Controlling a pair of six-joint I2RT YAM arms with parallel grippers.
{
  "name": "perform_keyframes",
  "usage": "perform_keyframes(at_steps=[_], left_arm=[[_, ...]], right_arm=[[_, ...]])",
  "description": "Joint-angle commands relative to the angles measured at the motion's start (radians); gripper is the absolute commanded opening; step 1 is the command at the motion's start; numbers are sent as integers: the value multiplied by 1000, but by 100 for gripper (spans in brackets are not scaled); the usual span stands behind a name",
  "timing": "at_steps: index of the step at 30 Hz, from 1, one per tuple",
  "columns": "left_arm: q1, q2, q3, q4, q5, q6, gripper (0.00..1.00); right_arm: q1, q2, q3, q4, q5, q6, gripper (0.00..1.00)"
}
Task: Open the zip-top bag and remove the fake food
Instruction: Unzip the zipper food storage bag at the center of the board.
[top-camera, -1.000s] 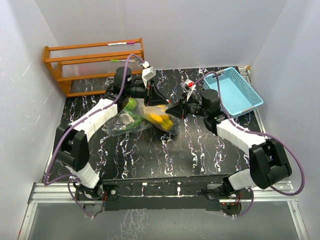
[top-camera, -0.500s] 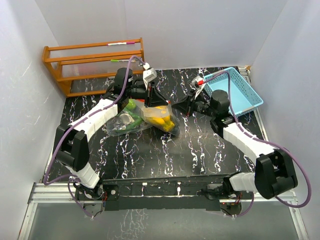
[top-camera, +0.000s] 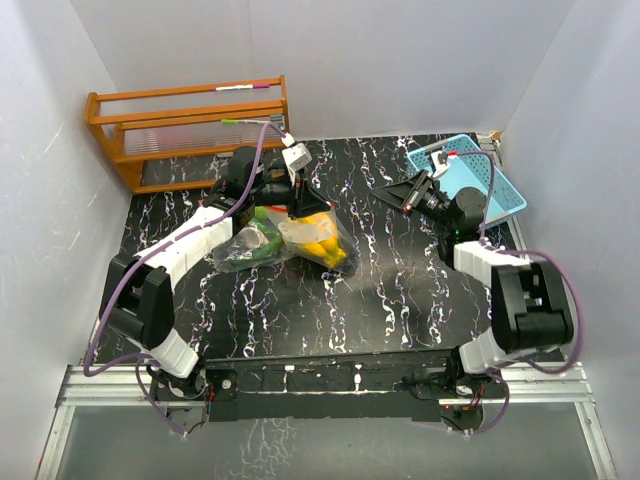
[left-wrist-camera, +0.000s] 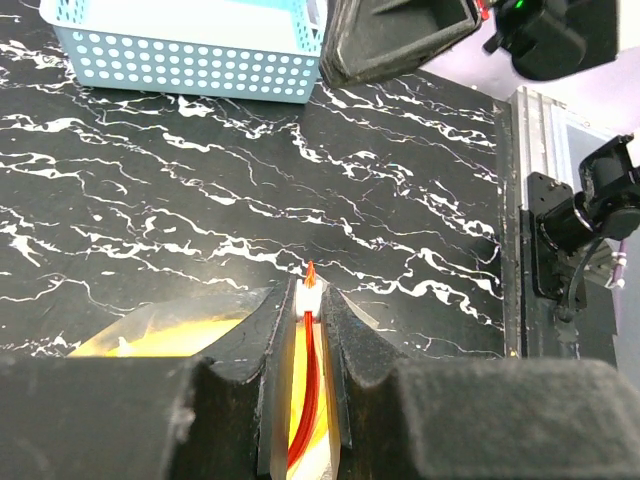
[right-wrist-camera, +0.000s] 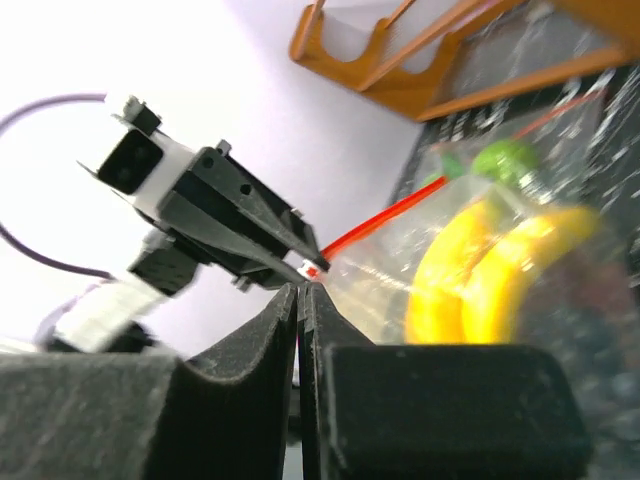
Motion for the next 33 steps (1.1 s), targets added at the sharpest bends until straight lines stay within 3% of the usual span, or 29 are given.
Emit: perform_keyframes(at_steps=[1,8,17,33], left_arm=[[8,-70,-15,39,-49,12,0],[8,-69,-23,46,-51,11,0],[8,-57,-29,82,-48,-10,0],[8,-64,-63,119,-41,-23,0]], right_arm=[[-3,103,-54,556,-49,646,8],[-4,144,-120,619,-10,885,8],[17,251,-159,915,3,1200,8],[58,214,-154,917,2,1220,7]])
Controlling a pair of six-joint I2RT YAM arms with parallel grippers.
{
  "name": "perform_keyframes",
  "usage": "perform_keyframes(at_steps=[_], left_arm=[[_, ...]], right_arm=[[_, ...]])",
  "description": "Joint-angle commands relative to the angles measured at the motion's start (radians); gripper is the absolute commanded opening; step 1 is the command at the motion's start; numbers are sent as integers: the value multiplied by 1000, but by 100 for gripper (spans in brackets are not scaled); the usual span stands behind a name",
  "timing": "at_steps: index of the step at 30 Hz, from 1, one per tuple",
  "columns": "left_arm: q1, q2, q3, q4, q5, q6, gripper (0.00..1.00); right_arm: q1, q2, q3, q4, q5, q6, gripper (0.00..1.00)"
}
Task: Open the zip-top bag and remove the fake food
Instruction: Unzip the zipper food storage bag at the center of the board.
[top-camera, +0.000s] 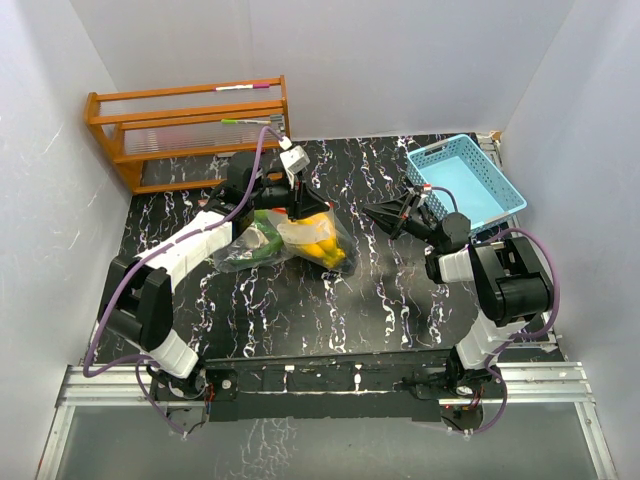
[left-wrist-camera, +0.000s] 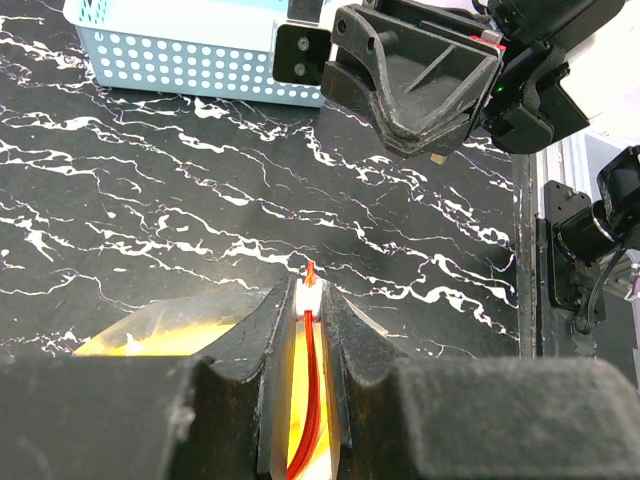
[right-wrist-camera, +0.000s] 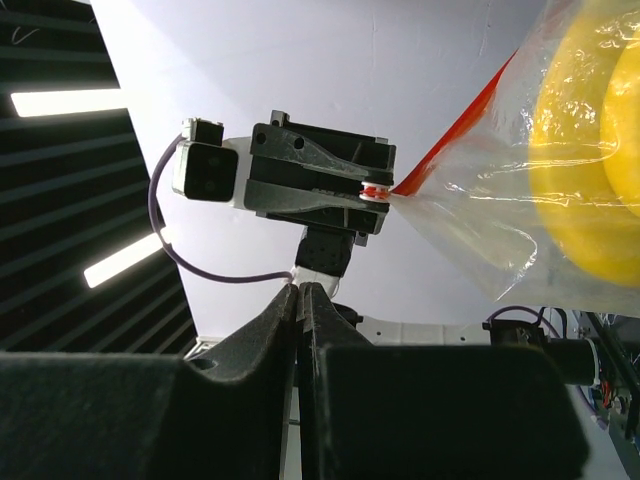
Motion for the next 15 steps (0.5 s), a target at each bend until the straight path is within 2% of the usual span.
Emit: perform_keyframes(at_steps=[1,6,7,9,12,13,15], left_arm=[[8,-52,-9,31,7,-1,0],[8,-60,-8,32,8,0,0],[8,-60,-7,34,13,-3,0],[8,-60,-9,44,24,-13,0],[8,-62,-12,55,42,-26,0],[8,-64,-13,53,43,-26,0],[8,-75,-22,46,48,-20,0]], right_arm=[[11,-31,6,381,17,299,8],[16,-20,22,381,1,277,8],[18,-13,34,378,-18,254,11],[23,-8,81,313,-83,148,28],[57,-57,135,22,-134,-133,54],[68,-82,158,-120,-140,-248,60],[82,-150,218,-428,-109,-490,65]])
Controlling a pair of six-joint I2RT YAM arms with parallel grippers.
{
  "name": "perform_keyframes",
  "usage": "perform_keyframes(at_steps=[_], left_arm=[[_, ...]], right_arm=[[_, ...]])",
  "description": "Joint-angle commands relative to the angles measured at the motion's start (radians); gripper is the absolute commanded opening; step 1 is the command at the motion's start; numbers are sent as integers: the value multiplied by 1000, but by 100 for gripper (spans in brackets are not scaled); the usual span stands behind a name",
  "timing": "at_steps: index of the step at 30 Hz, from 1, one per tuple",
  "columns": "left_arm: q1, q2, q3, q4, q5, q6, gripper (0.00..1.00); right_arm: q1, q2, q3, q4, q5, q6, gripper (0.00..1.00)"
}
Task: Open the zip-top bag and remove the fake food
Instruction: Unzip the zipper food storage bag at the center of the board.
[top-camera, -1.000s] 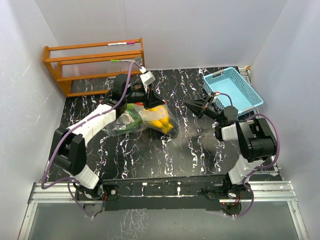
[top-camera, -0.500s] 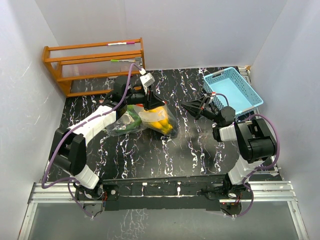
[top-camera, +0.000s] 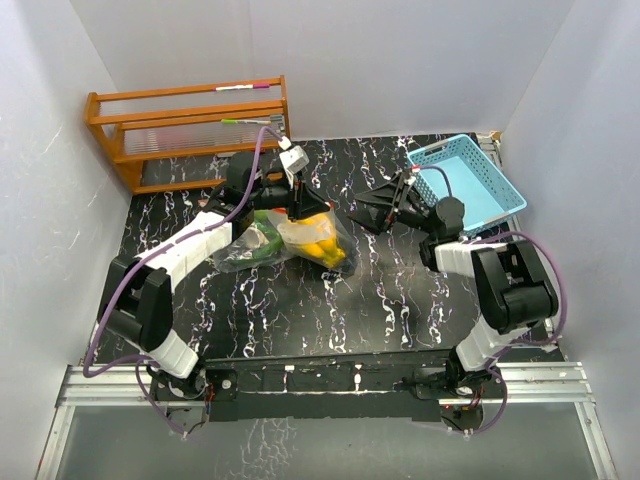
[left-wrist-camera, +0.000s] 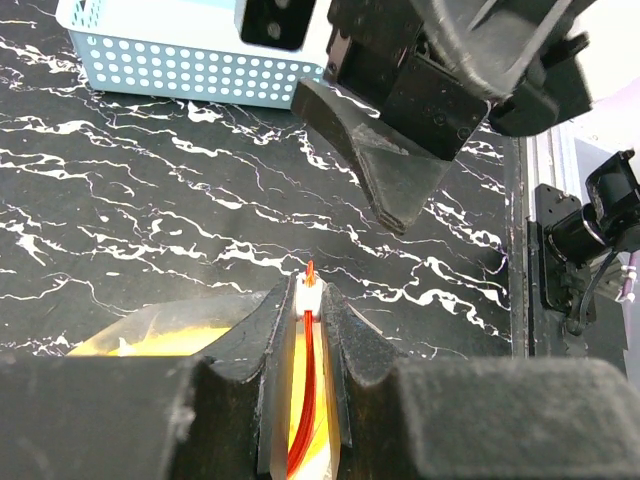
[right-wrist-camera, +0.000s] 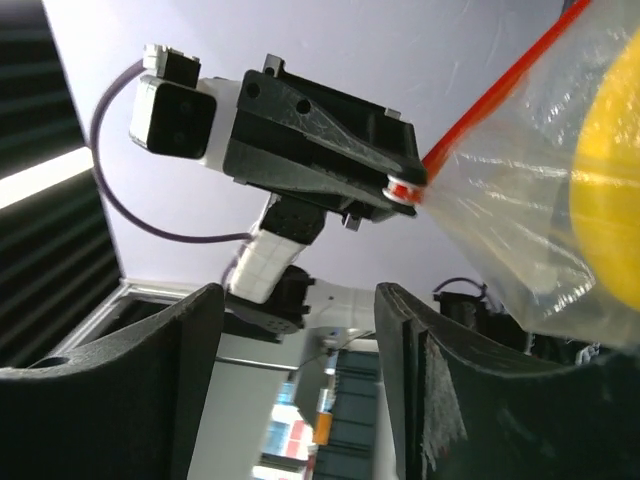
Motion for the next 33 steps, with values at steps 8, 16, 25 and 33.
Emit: perform_keyframes(at_steps=[8,16,25,33], left_arm=[[8,-161,-109,162,144,-4,0],[8,-140,-70,205,215,-34,0],[8,-136,-72,169,166,20,0],[7,-115,-57,173,158,19,0]], right_arm=[[78,-231,345,-1136,234,-1101,59],[104,-233,357,-1206,212,-1187,56],[117,-281,342,-1128,137,-1117,49],[154,-276,346,-1081,101,-1085,47]])
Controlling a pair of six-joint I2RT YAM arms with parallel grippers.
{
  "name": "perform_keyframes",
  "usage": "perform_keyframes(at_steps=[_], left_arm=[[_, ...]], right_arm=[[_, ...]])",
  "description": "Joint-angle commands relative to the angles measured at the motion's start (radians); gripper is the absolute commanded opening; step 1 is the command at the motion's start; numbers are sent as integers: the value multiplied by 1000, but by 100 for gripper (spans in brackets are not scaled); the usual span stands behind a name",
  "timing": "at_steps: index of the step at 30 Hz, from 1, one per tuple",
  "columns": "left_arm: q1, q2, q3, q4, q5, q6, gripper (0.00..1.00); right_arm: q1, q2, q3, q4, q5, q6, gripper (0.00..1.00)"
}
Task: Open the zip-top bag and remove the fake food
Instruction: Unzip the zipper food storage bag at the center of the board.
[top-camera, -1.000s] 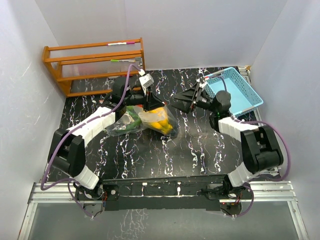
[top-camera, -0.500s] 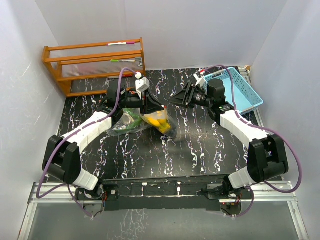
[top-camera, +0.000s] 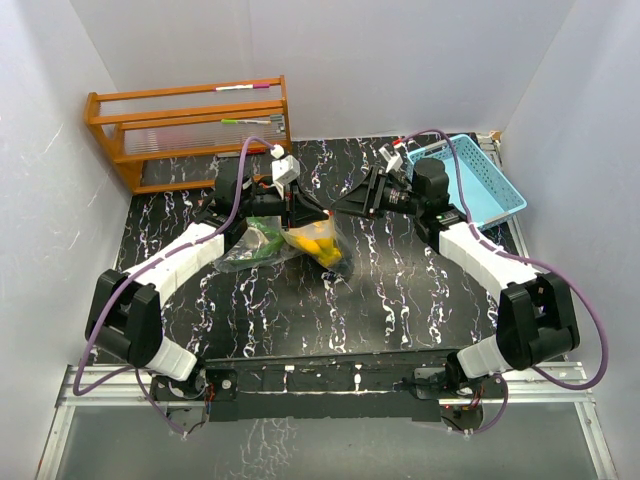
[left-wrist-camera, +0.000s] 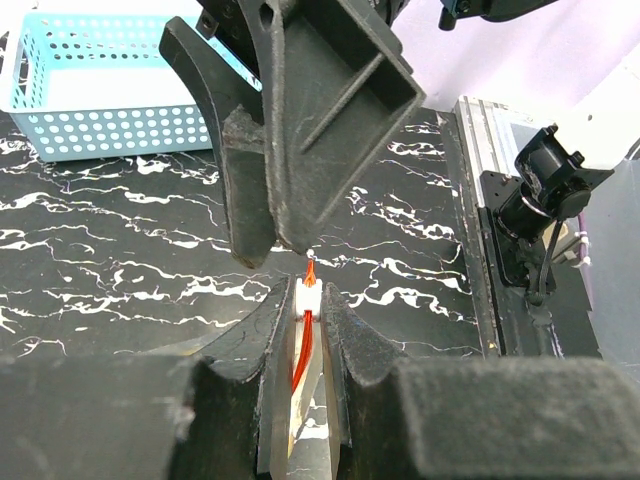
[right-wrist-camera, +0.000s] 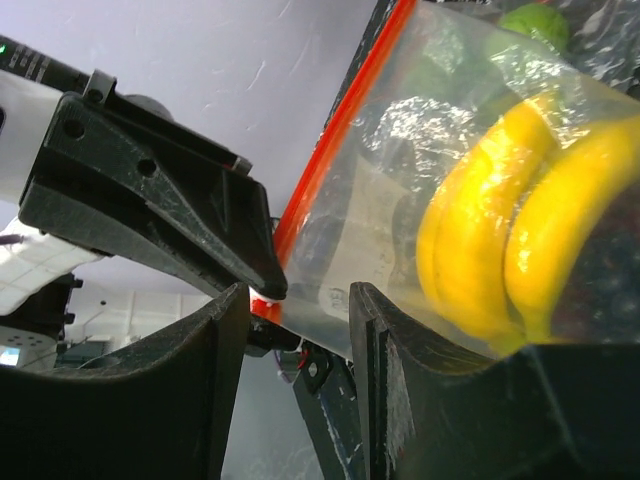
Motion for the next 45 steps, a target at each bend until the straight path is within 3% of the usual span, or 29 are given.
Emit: perform_keyframes(at_steps=[1,6,17,24,28,36,42,45], left_arm=[[7,-9,44,42,8,19,0],[7,-8,39,37,-13,31,0],[7,24,47,64,-34,25,0],[7,27,51,60,-48,25,0],[7,26,50,62,-44,24,0],[8,8,35,57,-42,31,0],[7,-3,19,55,-56,36,0],[7,-7,14,43,-64,44,4]], right_arm=[[26,-30,14,75,-30,13,47],[38,-16,11,93,-41,32,46],[40,-22,-8,93,-41,32,33],[41,-21,-18,94,-42,26,21],[40,-19,-21,94,-40,20,8],[41,-27,-30,116,-28,14,7],[39,-32,-61,233,-45,79,8],[36,-37,-68,247,-38,86,8]])
